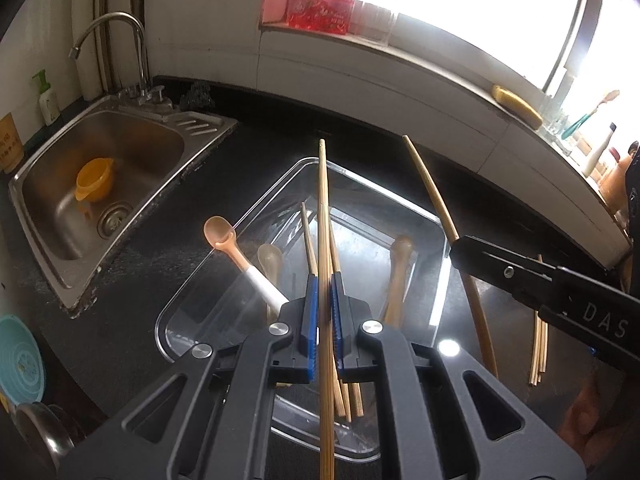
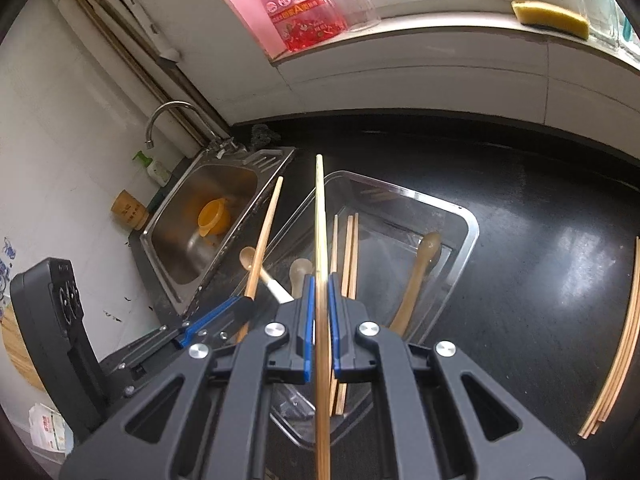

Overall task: Organize utensils
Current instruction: 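Carry both chopsticks over the clear tray and open both tools, then move both tools back over the remaining chopsticks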

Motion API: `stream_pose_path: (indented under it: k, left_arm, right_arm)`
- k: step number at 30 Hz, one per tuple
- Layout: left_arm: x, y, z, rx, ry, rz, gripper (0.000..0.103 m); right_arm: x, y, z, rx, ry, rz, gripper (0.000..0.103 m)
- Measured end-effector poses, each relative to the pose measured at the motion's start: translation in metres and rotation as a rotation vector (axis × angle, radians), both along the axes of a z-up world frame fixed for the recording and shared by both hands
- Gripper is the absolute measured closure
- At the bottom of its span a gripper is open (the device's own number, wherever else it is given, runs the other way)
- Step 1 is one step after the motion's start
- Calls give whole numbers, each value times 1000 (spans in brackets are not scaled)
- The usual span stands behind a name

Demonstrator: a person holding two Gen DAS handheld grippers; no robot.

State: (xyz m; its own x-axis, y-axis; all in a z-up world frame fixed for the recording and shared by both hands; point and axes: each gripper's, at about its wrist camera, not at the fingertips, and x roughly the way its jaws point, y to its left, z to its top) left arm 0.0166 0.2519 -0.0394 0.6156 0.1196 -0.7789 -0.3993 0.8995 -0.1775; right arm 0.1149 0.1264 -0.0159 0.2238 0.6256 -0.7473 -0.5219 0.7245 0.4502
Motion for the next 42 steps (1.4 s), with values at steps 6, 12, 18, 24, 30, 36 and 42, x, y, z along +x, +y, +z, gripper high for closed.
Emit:
stream_pose_path:
  k: [6, 12, 18, 24, 30, 36, 42]
  left_arm:
    - [13, 10, -16, -24, 27, 12, 97]
    - [22, 13, -30, -34, 53, -1, 97]
    - [29, 19, -40, -31, 76, -3, 97]
    - [24, 27, -40, 1, 88, 28, 66]
    - [-8, 28, -18, 70, 13, 62, 20]
    - [-30, -5, -9, 83, -12, 6, 6]
    - [-38, -51, 0, 79, -47, -74, 6]
  right_arm:
    - [19, 17, -22, -12, 57, -11, 95]
    - [30, 25, -41, -25, 97, -15, 95]
    - [40, 34, -51, -39, 135, -7, 95]
    - [53, 28, -51, -51, 168, -18, 95]
    - [42, -39, -10, -9, 10, -114, 16]
    - [9, -104, 10, -78, -104, -164, 15]
    - [-32, -190, 17, -141, -181, -246, 12]
